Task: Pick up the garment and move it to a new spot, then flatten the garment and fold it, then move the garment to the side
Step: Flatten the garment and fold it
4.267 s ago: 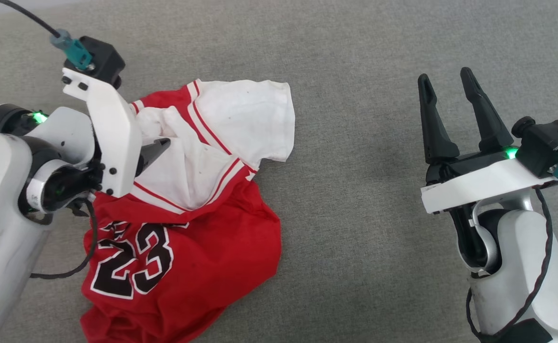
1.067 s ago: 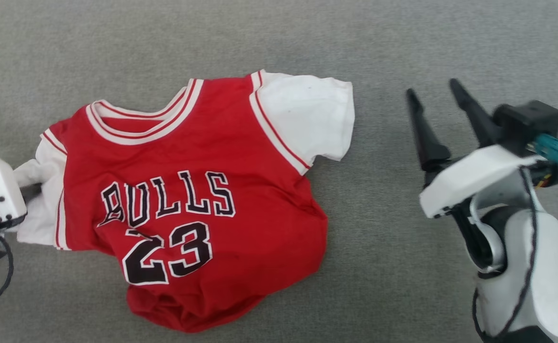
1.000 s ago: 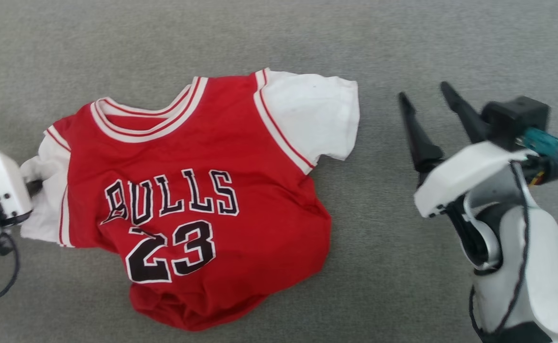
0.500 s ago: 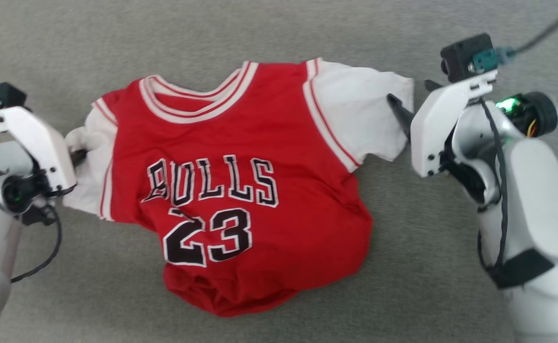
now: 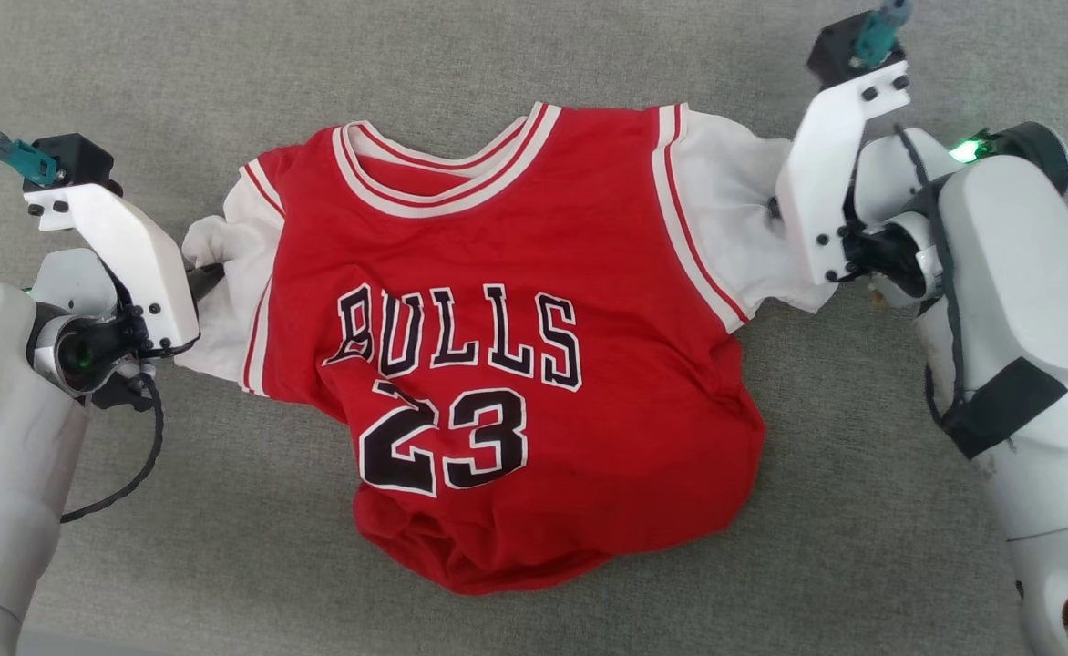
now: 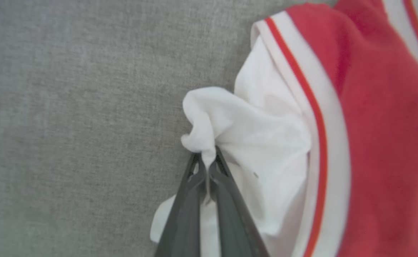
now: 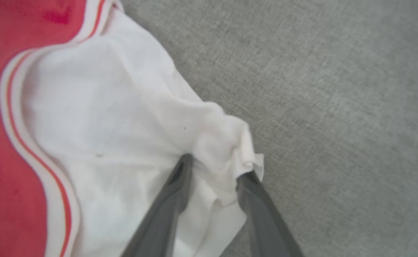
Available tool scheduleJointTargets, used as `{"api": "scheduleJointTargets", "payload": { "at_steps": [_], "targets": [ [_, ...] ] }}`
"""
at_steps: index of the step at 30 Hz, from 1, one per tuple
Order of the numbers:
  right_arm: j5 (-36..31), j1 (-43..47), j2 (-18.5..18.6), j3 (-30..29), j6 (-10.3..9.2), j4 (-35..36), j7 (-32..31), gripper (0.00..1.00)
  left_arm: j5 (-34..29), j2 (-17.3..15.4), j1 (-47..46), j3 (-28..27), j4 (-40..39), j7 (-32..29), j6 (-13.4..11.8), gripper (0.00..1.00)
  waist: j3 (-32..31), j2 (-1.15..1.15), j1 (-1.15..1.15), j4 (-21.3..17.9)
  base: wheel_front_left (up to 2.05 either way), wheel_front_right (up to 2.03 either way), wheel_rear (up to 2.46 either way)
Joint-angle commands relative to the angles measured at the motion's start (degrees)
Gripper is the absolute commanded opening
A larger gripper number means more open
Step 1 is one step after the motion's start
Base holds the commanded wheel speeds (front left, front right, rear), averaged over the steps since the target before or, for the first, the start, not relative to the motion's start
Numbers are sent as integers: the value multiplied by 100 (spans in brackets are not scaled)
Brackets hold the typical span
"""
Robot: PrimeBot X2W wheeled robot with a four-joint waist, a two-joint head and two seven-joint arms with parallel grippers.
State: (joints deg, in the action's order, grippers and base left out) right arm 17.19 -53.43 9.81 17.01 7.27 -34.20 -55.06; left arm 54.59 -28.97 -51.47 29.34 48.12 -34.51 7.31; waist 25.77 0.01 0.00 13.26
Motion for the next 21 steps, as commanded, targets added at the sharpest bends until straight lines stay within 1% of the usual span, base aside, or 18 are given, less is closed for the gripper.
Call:
{"api": "scheduleJointTargets", "payload": {
  "at_steps": [1, 2, 5, 8, 14, 19, 21],
  "targets": [
    [88, 519, 6, 181, 36, -415, -251, 0, 86, 15, 7, 67, 53, 11, 16, 0, -13, -1, 0, -8, 0, 0, 0],
    [317, 361, 87, 144, 34, -273, -188, 0, 103, -114, -71, 100, 64, 35, 16, 0, -88, -1, 0, -55, 0, 0, 0],
    [608, 271, 162, 159, 34, 4, -152, 0, 163, -245, -188, 104, -25, 74, 16, 0, -203, -1, 0, -119, 0, 0, 0],
    [854, 161, 322, 149, 22, 354, -83, 0, 165, -417, -273, 143, -198, 92, 16, 0, -345, -1, 0, -196, 0, 0, 0],
    [1128, 215, 707, 200, 22, 1066, 84, 0, 53, -770, -521, 162, -676, 31, 12, 0, -699, -1, 0, -351, 0, 0, 0],
    [1370, 230, 898, 46, 22, 1624, 215, 0, -28, -1005, -696, 125, -1220, -131, -186, 0, -1036, -1, 0, -485, 0, 0, 0],
    [1444, 196, 967, -14, 23, 1845, 270, 0, -42, -1092, -760, 114, -1504, -214, -304, 0, -1167, -1, 0, -530, 0, 0, 0]
  ]
}}
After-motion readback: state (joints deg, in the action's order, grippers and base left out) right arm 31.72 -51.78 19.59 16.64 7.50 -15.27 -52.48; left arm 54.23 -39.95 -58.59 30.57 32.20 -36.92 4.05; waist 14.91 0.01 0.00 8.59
